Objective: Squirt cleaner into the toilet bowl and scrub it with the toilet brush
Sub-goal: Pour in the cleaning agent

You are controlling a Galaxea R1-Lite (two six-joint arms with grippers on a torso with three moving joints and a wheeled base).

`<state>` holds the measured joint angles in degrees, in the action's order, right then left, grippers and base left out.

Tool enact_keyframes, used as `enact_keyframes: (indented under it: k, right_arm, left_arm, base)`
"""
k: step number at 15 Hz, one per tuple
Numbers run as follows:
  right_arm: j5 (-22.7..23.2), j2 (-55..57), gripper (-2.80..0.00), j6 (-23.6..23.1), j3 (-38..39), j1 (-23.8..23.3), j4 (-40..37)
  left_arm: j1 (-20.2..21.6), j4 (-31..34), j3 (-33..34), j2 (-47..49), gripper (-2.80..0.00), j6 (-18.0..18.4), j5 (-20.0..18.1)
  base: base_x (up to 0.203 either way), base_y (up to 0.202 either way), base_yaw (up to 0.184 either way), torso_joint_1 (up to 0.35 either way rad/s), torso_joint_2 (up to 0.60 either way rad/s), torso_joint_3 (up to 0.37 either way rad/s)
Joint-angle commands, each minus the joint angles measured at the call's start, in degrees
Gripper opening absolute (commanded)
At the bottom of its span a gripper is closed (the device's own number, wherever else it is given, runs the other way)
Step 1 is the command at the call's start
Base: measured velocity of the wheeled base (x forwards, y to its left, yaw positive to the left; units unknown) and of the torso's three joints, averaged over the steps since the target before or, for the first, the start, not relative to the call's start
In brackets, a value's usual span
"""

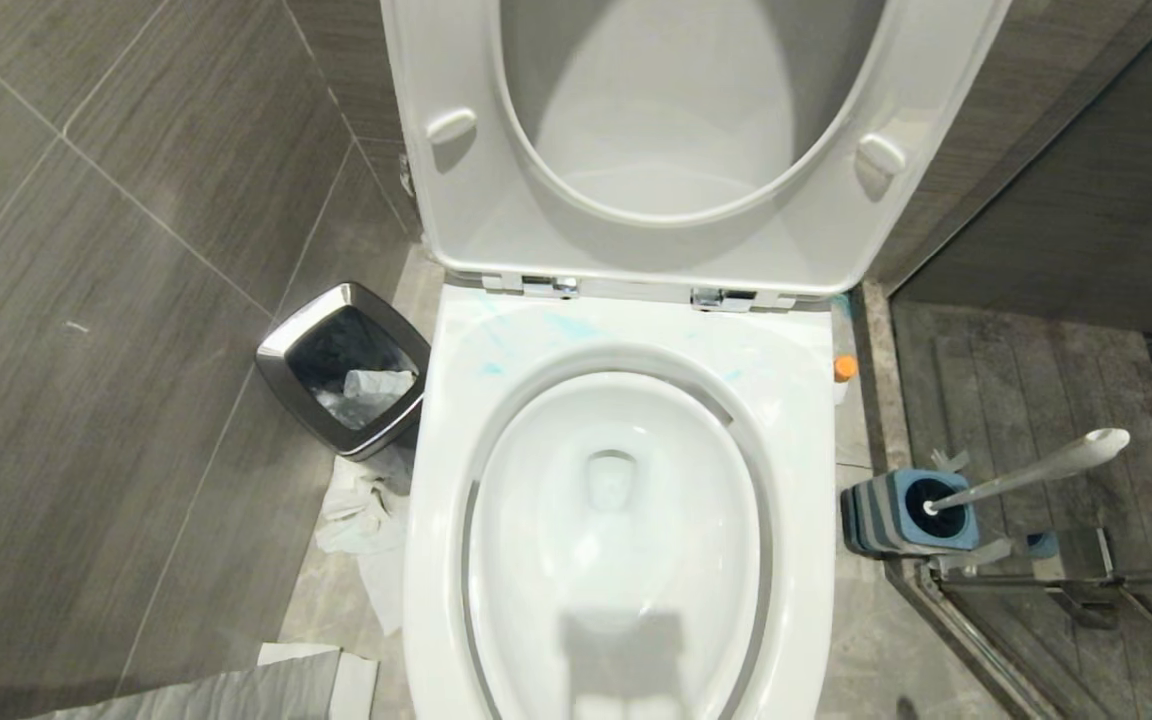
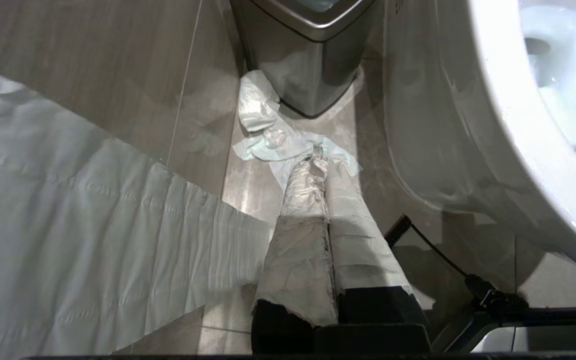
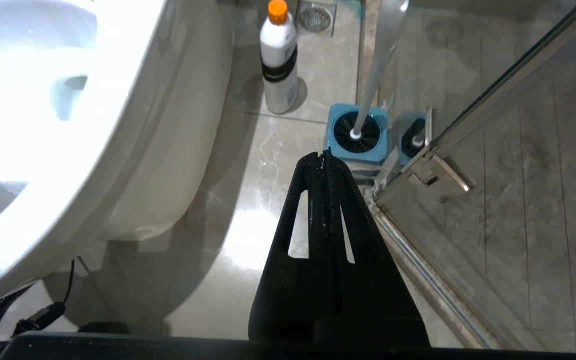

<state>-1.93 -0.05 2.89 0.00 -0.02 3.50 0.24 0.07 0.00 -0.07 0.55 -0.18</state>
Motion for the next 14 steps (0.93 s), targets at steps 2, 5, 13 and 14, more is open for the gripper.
enact_keyframes:
  k: [2,5,13,14]
  right_arm:
    - [-0.01,0.05,-2.8,0.01,1.41,-0.01,0.02]
    - [-0.01,0.04,-2.8,0.01,1.33,0.02,-0.31]
    - [-0.01,1.27,-2.8,0.01,1.23,0.02,-0.51]
    - [-0.01,1.54,-2.8,0.01,1.23,0.02,-0.51]
  left_arm:
    - [0.02,0.01,0.09,0.07,-2.8,-0.02,0.01]
    - [0.02,0.01,0.09,0.07,-2.8,-0.02,0.01]
    - [0.02,0.01,0.09,0.07,-2.8,-0.02,0.01]
    - [0.04,0.01,0.09,0.07,-2.8,-0.02,0.01]
  base:
    - [0.0,0.0,0.0,0.003,0.0,-0.198]
    - [0.0,0.0,0.0,0.006,0.0,-0.197]
    - [0.0,0.0,0.0,0.003,0.0,-0.059]
    - [0.0,0.0,0.0,0.002,0.0,-0.124]
